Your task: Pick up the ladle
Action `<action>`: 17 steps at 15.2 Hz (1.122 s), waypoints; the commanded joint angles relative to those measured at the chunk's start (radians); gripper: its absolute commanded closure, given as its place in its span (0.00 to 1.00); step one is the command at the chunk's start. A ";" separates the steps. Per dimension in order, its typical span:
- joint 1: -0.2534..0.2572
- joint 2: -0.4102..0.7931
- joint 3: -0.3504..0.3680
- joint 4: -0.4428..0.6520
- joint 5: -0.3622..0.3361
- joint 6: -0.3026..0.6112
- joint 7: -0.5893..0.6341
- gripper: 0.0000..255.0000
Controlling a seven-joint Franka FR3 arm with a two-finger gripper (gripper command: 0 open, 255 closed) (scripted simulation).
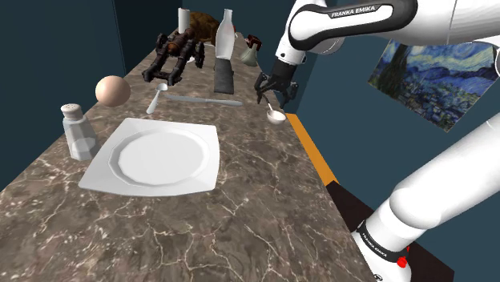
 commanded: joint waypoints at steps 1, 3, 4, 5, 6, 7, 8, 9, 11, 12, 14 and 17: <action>0.000 0.000 0.000 -0.009 0.001 0.010 -0.001 0.00; 0.000 -0.001 -0.001 -0.010 0.001 0.010 -0.003 1.00; 0.000 -0.001 -0.001 -0.011 0.001 0.010 -0.003 1.00; 0.000 -0.001 -0.001 -0.011 0.001 0.010 -0.003 1.00; 0.000 -0.001 -0.001 -0.011 0.001 0.010 -0.003 1.00; 0.000 -0.001 -0.001 -0.010 0.001 0.010 -0.003 1.00; 0.000 -0.001 -0.001 -0.011 0.001 0.010 -0.003 1.00; 0.000 -0.001 -0.001 -0.011 0.001 0.010 -0.003 1.00; 0.000 0.000 0.000 -0.009 0.001 0.010 -0.001 1.00; 0.000 -0.003 0.000 0.001 0.000 -0.003 0.000 1.00; -0.001 -0.007 -0.001 0.023 -0.001 -0.030 0.002 1.00; -0.001 -0.013 -0.003 0.058 -0.002 -0.070 0.006 1.00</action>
